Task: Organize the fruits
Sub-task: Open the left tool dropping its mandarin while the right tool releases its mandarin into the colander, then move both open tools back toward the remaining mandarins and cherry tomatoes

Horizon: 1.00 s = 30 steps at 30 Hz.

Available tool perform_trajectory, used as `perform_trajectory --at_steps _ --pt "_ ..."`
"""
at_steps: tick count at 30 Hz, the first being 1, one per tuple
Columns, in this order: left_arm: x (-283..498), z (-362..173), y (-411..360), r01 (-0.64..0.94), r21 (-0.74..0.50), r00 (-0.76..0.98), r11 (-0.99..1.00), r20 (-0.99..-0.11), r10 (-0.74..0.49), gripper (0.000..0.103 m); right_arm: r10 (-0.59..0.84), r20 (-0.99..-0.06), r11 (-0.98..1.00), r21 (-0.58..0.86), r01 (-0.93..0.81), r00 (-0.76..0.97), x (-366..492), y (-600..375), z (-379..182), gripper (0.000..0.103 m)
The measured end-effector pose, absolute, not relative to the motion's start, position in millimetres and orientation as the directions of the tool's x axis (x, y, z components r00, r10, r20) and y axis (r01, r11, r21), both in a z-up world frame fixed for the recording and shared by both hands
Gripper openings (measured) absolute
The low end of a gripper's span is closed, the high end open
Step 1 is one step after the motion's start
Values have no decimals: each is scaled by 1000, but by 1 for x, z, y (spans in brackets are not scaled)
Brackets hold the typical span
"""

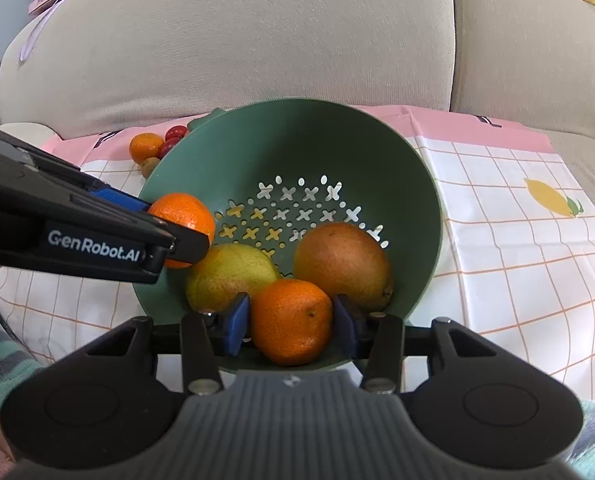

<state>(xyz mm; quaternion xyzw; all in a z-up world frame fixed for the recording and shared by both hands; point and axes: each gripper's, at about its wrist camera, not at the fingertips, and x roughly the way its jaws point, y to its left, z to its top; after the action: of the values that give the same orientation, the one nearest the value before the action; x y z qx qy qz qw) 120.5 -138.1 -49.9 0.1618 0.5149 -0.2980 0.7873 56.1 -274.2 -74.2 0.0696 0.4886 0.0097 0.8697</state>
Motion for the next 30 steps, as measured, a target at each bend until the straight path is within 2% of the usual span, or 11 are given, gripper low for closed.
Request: perform_trajectory --at_steps 11,20,30 --pt "117 -40 -135 639 -31 324 768 -895 -306 67 64 -826 991 117 60 559 51 -274 -66 63" --pt "107 -19 -123 646 6 388 763 -864 -322 70 21 -804 992 92 89 594 47 -271 -51 79" --pt "95 16 -90 653 30 465 757 -805 -369 71 28 -775 991 103 83 631 46 -256 -30 82"
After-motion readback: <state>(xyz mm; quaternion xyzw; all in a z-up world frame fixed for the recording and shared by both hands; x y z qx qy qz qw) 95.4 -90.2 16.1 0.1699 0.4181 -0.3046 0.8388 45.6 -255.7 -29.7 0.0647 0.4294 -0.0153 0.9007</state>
